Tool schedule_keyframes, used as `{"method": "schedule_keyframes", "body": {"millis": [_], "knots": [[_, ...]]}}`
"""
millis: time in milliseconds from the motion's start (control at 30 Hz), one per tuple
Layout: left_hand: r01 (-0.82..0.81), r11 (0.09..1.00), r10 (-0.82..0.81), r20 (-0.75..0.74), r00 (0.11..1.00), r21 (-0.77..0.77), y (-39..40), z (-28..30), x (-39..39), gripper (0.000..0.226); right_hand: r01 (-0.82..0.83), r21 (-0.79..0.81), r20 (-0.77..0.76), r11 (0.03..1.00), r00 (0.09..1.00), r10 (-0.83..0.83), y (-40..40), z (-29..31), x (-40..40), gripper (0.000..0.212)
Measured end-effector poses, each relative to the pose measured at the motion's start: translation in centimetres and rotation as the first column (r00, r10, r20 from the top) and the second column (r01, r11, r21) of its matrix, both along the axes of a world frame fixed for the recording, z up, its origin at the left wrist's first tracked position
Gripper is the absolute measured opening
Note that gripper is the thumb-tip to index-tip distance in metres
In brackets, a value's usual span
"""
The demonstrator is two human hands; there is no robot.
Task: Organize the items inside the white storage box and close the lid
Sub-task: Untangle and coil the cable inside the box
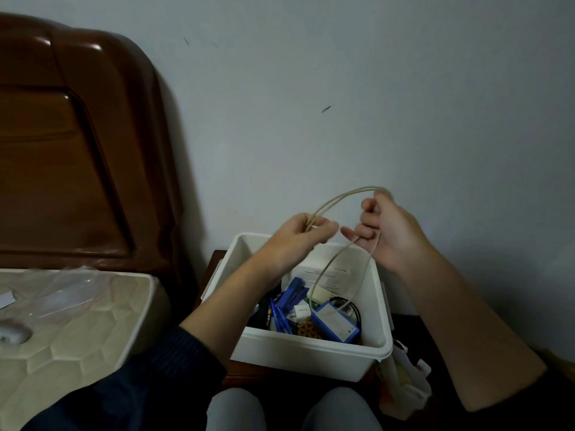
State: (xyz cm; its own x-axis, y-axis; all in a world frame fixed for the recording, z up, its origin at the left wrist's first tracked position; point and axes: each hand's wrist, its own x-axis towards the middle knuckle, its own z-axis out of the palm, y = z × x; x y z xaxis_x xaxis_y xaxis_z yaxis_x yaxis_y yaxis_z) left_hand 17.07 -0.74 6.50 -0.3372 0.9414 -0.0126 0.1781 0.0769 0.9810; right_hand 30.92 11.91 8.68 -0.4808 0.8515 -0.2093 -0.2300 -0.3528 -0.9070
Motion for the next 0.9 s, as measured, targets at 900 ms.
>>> {"method": "schedule_keyframes", "body": {"millis": [900], "knots": [[0.377, 0.922, -0.368, 0.499, 0.785, 0.087, 0.9, -1.3, 4.1, 0.033, -0.064, 0.152, -0.102, 0.986, 0.992, 0.081, -0.8, 3.8, -0.9, 0.031]]}}
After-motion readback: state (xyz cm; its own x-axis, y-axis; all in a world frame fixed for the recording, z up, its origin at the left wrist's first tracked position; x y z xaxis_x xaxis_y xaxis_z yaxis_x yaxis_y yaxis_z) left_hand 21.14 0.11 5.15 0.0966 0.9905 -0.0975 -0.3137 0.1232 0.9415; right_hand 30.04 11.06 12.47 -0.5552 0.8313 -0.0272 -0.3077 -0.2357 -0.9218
